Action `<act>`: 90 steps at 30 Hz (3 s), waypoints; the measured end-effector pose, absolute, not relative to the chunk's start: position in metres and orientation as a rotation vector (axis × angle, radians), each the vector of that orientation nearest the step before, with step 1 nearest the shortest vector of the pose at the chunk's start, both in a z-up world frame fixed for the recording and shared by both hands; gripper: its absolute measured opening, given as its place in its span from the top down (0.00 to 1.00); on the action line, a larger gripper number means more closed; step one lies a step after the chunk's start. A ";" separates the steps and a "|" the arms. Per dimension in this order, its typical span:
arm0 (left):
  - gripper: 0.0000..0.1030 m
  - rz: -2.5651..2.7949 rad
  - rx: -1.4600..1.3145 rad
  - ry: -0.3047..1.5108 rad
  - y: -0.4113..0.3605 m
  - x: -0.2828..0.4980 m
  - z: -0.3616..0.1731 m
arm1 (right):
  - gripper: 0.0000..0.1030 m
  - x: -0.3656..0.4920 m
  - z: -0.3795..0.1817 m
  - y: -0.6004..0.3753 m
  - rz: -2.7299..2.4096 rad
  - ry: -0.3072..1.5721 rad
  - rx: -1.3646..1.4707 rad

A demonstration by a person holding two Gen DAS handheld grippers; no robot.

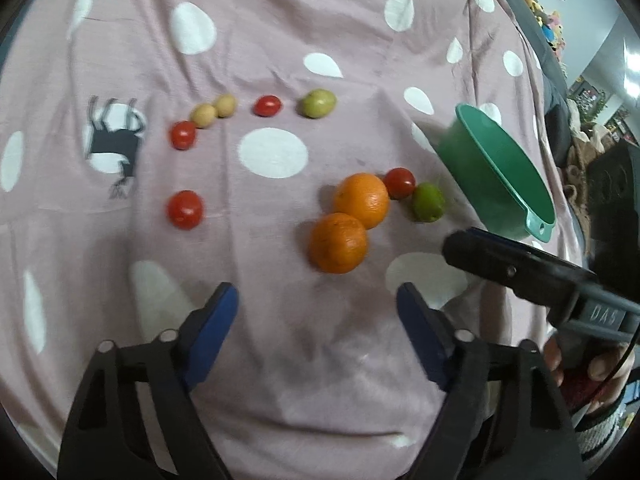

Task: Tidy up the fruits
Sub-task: 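Grasp one orange with the left gripper while the right gripper grasps the other orange, then carry both oranges over the green bowl and open both grippers, then withdraw both grippers from the bowl toward the remaining fruits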

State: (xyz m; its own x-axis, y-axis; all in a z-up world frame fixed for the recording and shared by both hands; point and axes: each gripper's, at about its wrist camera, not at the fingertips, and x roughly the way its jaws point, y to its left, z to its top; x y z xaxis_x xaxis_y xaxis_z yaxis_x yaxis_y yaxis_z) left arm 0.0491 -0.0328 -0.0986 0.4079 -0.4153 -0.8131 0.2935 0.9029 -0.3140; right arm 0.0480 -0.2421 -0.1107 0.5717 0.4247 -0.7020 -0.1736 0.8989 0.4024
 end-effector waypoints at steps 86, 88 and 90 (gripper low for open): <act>0.16 -0.379 -0.163 0.975 -0.012 0.044 -0.077 | 0.45 -0.030 -0.063 -0.332 0.226 0.608 0.233; 0.16 -0.366 -0.194 0.991 0.002 0.037 -0.081 | 0.45 -0.029 -0.065 -0.307 0.293 0.632 0.196; 0.16 -0.365 -0.219 0.998 0.011 0.029 -0.084 | 0.45 -0.025 -0.068 -0.286 0.318 0.656 0.159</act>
State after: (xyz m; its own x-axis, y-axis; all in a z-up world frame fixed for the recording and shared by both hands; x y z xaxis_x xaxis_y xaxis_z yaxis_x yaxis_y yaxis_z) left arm 0.0295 0.0106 -0.0840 0.4884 -0.3963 -0.7775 0.1982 0.9180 -0.3435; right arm -0.0250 -0.2864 -0.0681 0.7467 0.3388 -0.5723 -0.2392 0.9398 0.2442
